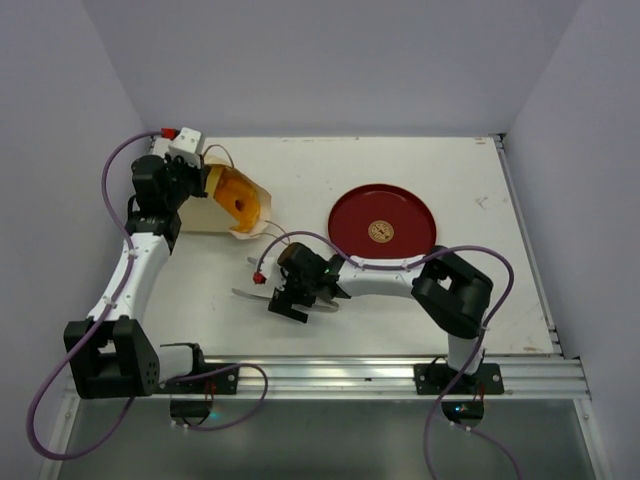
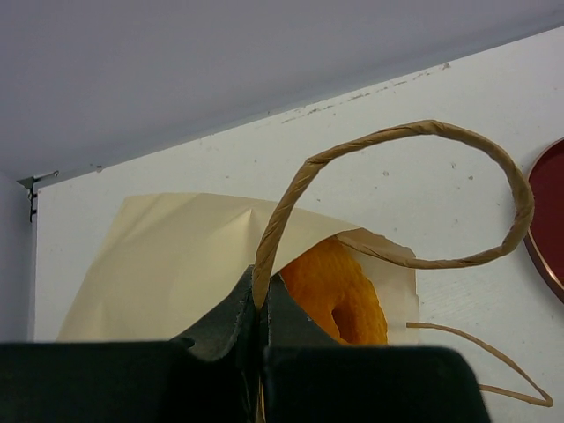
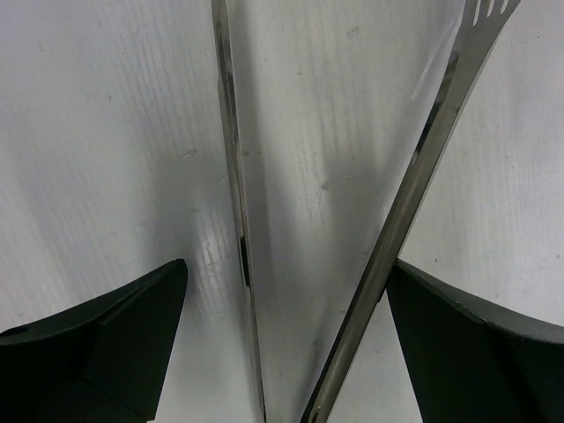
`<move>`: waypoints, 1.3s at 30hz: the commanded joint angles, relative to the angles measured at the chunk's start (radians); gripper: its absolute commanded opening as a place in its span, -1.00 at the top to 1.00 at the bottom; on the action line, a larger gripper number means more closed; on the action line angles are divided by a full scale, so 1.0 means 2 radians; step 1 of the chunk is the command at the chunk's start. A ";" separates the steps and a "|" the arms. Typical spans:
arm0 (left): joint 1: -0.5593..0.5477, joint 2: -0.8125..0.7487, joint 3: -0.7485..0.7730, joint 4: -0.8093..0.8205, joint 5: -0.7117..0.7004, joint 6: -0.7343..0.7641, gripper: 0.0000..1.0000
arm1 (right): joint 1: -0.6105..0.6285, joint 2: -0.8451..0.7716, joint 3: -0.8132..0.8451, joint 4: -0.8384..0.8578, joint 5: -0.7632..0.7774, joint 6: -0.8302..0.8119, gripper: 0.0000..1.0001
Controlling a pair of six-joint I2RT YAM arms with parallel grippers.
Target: Take the fake bread out of the paper bag
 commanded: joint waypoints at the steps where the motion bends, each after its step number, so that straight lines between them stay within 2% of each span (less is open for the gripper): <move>1: 0.003 -0.023 -0.002 0.038 0.014 -0.013 1.00 | 0.002 0.008 0.024 0.006 -0.017 0.005 -0.98; 7: 0.003 -0.035 -0.013 0.039 0.018 -0.013 1.00 | -0.008 0.017 0.015 0.001 -0.030 0.019 -0.91; 10: 0.003 -0.041 -0.019 0.040 0.020 -0.013 1.00 | -0.025 0.023 0.018 -0.011 -0.048 0.027 -0.79; 13: 0.003 -0.048 -0.028 0.042 0.021 -0.015 1.00 | -0.044 0.031 0.032 -0.035 -0.062 0.029 -0.57; 14: 0.003 -0.050 -0.032 0.042 0.021 -0.015 1.00 | -0.047 0.035 0.037 -0.040 -0.072 0.029 -0.43; 16: 0.003 -0.054 -0.035 0.042 0.021 -0.015 1.00 | -0.055 0.037 0.042 -0.052 -0.078 0.026 -0.26; 17: 0.003 -0.055 -0.038 0.042 0.022 -0.015 1.00 | -0.055 0.038 0.045 -0.055 -0.079 0.022 -0.10; 18: 0.003 -0.056 -0.038 0.042 0.022 -0.015 1.00 | -0.055 0.040 0.047 -0.065 -0.079 0.018 -0.04; 19: 0.003 -0.059 -0.039 0.042 0.021 -0.015 1.00 | -0.055 0.041 0.049 -0.069 -0.079 0.012 0.13; 23: 0.003 -0.063 -0.041 0.041 0.020 -0.015 1.00 | -0.055 0.046 0.064 -0.098 -0.078 -0.013 0.56; 25: 0.003 -0.064 -0.042 0.040 0.019 -0.015 1.00 | -0.057 0.042 0.067 -0.115 -0.077 -0.035 0.74; 28: 0.003 -0.066 -0.044 0.040 0.018 -0.014 1.00 | -0.060 0.024 0.067 -0.128 -0.073 -0.062 0.90; 36: 0.003 -0.066 -0.041 0.041 0.020 -0.017 1.00 | -0.062 -0.018 0.053 -0.139 -0.056 -0.107 1.00; 39: 0.003 -0.071 -0.039 0.036 0.018 -0.012 1.00 | -0.067 -0.055 0.057 -0.176 -0.118 -0.139 1.00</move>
